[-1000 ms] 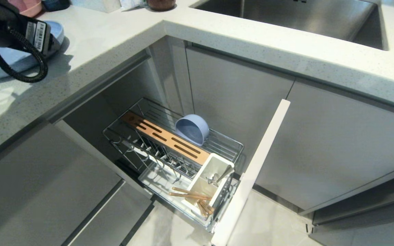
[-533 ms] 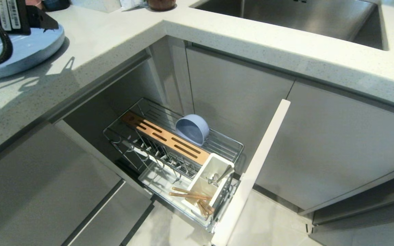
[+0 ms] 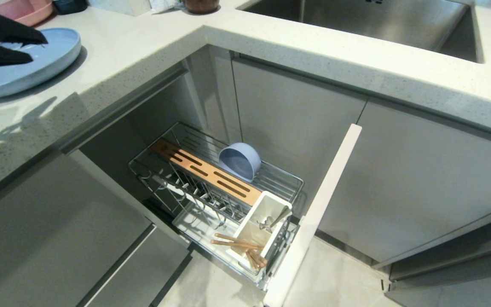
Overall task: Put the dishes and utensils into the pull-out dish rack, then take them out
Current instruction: Take the bowl out of the cupboard
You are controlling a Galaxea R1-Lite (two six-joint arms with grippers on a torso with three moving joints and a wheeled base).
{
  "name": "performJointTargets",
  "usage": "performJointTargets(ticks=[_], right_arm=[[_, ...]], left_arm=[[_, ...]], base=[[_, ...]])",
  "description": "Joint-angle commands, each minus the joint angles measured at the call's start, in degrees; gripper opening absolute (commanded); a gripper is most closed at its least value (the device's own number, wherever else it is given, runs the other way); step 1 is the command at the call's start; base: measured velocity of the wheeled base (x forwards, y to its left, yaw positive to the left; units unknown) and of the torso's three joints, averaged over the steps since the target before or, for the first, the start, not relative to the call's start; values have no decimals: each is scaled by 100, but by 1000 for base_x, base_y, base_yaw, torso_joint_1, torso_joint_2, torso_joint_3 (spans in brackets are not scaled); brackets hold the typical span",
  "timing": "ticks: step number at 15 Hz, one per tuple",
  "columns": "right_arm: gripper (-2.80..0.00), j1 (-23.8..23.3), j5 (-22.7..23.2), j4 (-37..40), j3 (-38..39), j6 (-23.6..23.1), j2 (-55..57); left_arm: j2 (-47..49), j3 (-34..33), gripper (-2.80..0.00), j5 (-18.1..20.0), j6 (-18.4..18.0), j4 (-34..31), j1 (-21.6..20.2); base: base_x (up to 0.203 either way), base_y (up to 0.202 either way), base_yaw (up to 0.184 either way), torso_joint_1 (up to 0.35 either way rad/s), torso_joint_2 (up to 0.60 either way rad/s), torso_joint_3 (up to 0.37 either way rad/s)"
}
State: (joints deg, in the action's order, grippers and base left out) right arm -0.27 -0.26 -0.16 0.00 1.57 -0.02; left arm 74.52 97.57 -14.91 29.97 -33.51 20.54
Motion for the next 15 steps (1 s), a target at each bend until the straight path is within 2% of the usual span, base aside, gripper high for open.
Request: performJointTargets(ticks=[1,2,4,12,15], right_arm=[[-280,0,0,-2,9,1,-24],[-280,0,0,-2,9,1,-24],[-280,0,0,-2,9,1,-24],[-280,0,0,-2,9,1,-24],[-280,0,0,-2,9,1,-16]], left_arm=[[-23,-147,-280,14,379,117,566],[46,-194,-280,7,535,182,862],[382,-234,-280,-1,974,337,1116],[1615,-647,-280,-3,1636,652,1826],[1969,-872,-280,-10,1729,983,1906]], base=[[0,0,0,0,0,0],[0,0,0,0,0,0],[0,0,0,0,0,0],[0,0,0,0,0,0],[0,0,0,0,0,0]])
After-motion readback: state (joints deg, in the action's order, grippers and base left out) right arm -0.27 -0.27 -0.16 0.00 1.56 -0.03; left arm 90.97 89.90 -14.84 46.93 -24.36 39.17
